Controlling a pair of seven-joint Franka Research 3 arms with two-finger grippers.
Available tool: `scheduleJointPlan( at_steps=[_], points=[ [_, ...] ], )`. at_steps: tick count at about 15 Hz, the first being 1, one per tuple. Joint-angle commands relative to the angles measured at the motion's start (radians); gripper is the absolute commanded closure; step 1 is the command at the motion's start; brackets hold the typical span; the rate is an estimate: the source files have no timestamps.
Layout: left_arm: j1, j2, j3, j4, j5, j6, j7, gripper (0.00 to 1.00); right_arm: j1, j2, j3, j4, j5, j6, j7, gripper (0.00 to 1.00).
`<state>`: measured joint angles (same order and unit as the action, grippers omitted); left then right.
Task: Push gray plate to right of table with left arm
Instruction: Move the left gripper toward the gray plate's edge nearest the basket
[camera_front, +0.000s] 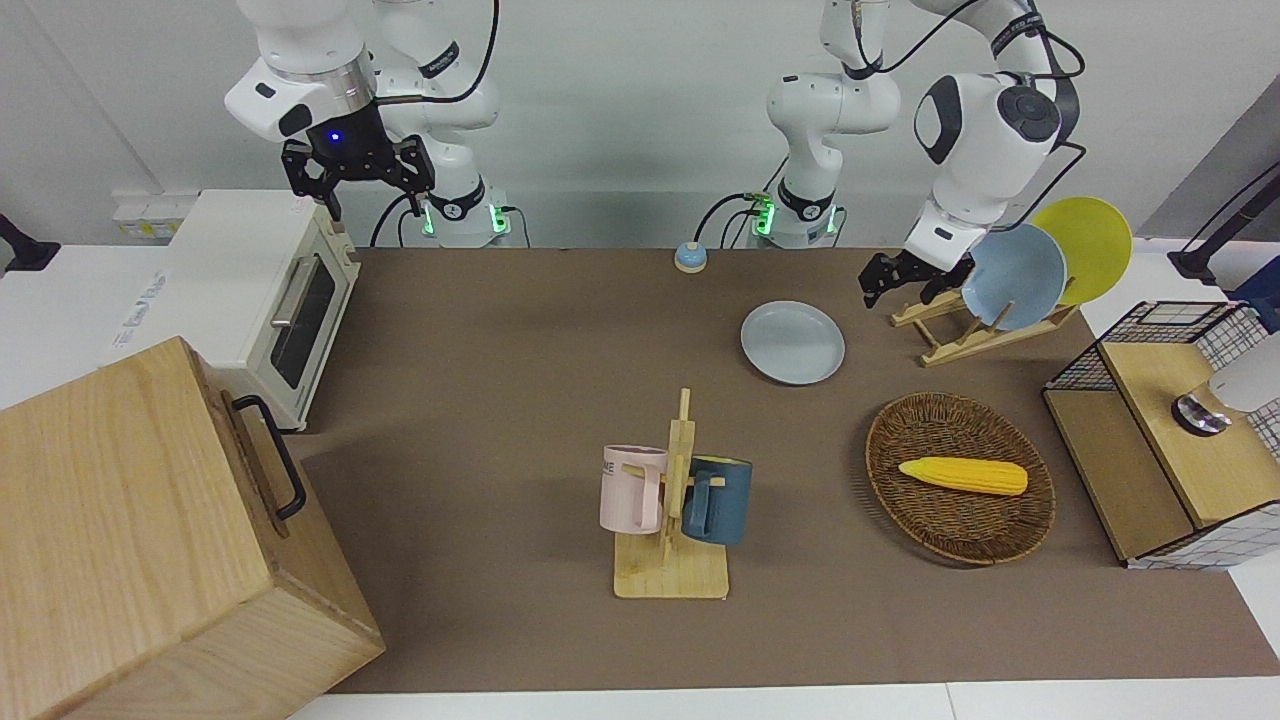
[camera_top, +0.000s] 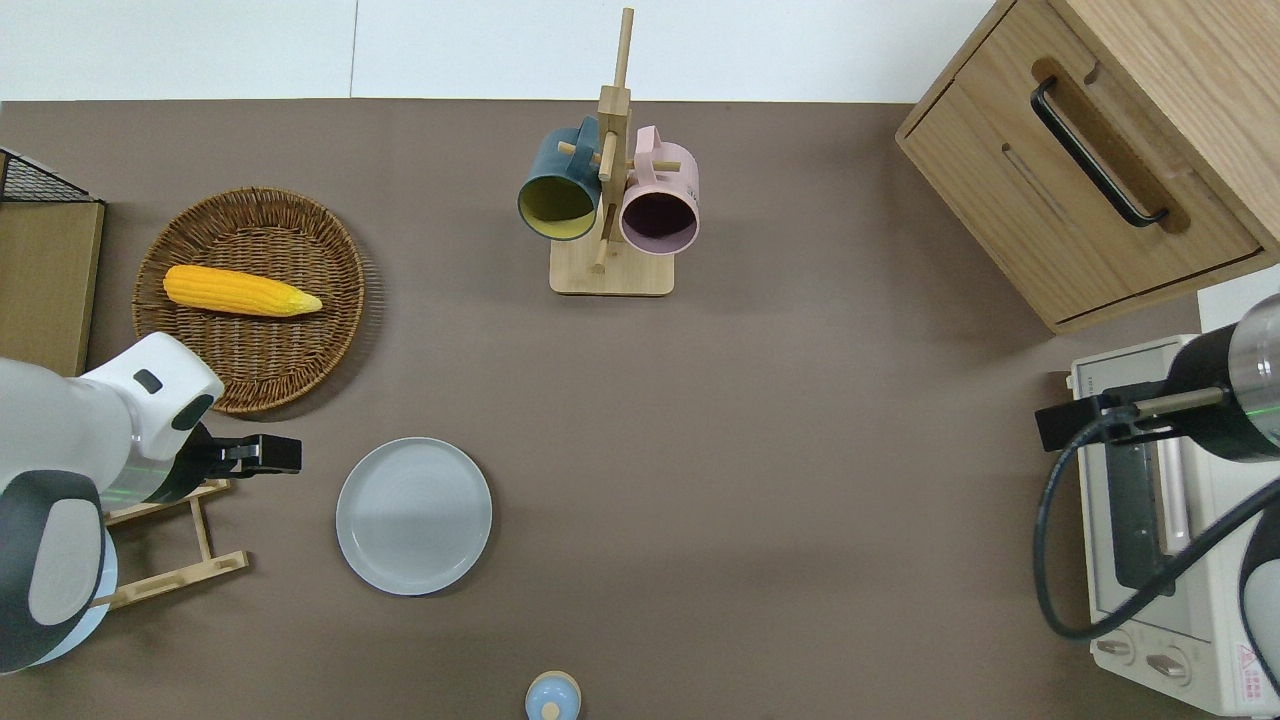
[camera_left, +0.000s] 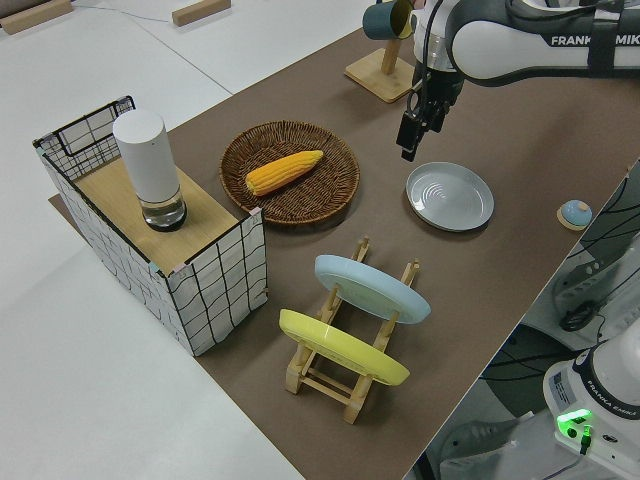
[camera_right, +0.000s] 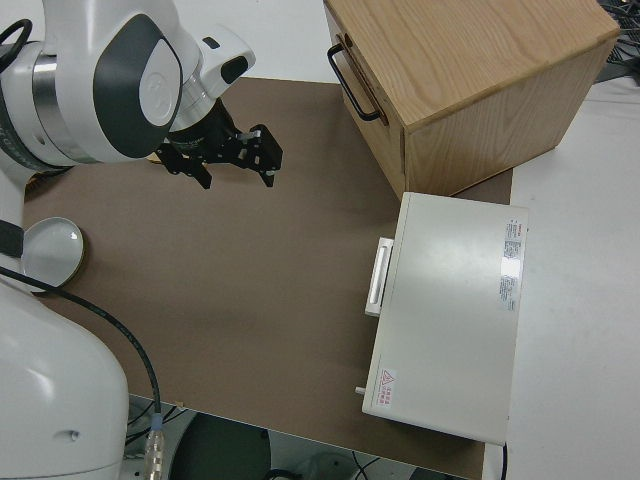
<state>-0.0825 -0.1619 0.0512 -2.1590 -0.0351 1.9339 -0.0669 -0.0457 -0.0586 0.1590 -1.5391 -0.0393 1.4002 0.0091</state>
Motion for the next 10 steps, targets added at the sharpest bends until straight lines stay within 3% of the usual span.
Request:
scheduleJointPlan(
  at_steps=[1, 5, 8, 10],
  points=[
    [0.004, 0.022, -0.002, -0.079, 0.014, 0.112, 0.021, 0.00, -0.008, -0.010, 0.005, -0.004, -0.001, -0.012, -0.008, 0.005],
    [0.003, 0.076, -0.002, -0.186, 0.011, 0.284, 0.038, 0.01, -0.008, -0.010, 0.005, -0.004, 0.001, -0.012, -0.008, 0.005],
    [0.004, 0.140, -0.002, -0.209, 0.007, 0.358, 0.079, 0.01, -0.008, -0.010, 0.005, -0.004, -0.001, -0.012, -0.008, 0.005],
    [0.004, 0.150, -0.002, -0.219, 0.003, 0.372, 0.097, 0.06, -0.008, -0.010, 0.005, -0.004, 0.001, -0.012, -0.008, 0.005]
  ],
)
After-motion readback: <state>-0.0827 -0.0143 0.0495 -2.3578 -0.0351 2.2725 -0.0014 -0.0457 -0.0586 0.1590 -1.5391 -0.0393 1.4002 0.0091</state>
